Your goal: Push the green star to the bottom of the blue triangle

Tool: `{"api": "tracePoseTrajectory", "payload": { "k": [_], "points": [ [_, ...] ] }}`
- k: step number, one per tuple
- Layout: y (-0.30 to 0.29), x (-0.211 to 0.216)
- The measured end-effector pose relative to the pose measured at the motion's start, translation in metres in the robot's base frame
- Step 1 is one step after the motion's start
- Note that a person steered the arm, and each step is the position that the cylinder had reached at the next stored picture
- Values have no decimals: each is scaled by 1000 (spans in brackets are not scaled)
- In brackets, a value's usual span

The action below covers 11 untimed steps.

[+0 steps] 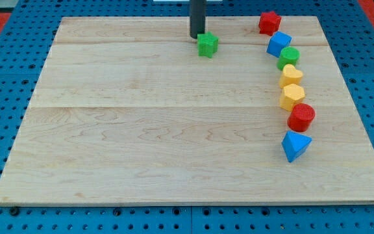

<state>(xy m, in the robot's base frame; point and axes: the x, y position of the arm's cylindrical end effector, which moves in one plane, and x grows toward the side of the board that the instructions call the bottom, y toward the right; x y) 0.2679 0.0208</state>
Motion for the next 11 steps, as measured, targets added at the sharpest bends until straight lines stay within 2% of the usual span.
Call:
{"api": "tracePoseTrajectory", "payload": {
  "k": [1,2,3,5,8,10,11],
  "points": [
    [-2,52],
    [-17,4],
    [25,17],
    [35,129],
    [50,275],
    [117,299],
    [120,324]
  ]
}}
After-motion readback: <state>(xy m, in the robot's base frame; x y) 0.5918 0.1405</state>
